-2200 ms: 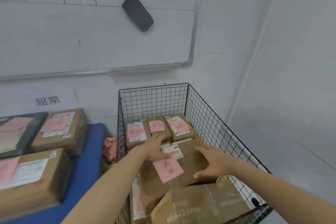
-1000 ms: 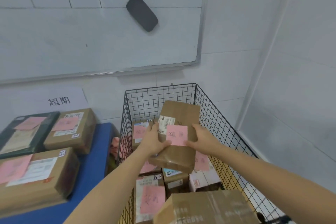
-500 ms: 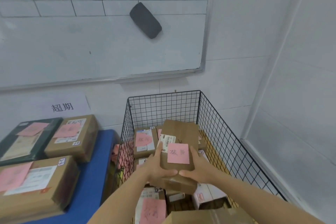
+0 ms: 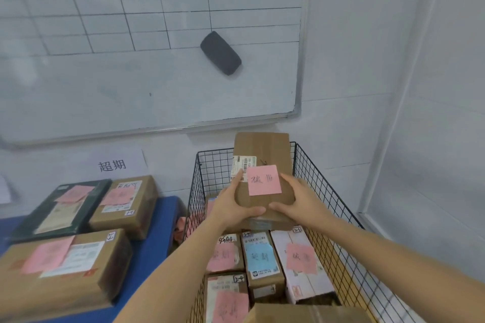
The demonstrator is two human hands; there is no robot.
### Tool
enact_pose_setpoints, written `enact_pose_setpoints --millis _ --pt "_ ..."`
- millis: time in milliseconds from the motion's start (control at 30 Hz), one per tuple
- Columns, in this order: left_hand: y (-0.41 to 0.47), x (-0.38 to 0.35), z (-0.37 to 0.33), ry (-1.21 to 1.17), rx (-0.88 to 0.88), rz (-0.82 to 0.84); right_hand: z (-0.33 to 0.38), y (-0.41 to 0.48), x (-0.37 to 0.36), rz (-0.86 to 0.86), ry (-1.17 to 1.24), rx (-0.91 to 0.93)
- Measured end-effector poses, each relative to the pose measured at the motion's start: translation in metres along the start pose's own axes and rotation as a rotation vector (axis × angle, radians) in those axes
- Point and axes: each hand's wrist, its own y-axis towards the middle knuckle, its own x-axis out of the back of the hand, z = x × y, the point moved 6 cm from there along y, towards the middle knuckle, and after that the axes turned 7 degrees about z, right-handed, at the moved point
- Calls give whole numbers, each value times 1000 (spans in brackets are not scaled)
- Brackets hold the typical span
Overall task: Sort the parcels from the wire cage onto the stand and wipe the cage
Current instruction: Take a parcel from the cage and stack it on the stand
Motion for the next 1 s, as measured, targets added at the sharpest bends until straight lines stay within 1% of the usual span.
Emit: enact_pose_setpoints --millis 133,333,467,700,833,1000 --pt "-5 16 -10 -66 8 -71 14 3 17 -38 -65 57" --pt "-15 29 -18 -129 30 -123 30 6 27 -23 -76 107" --pt "-18 36 -22 -164 42 -141 34 8 33 -62 -34 131" --pt "-21 52 -22 -167 87 -171 48 21 44 -70 -48 180" --pt "-26 67 -21 -212 102 -188 67 28 48 -91 -73 196" --pt "-41 93 -15 -280 103 -212 99 39 34 -116 -71 215"
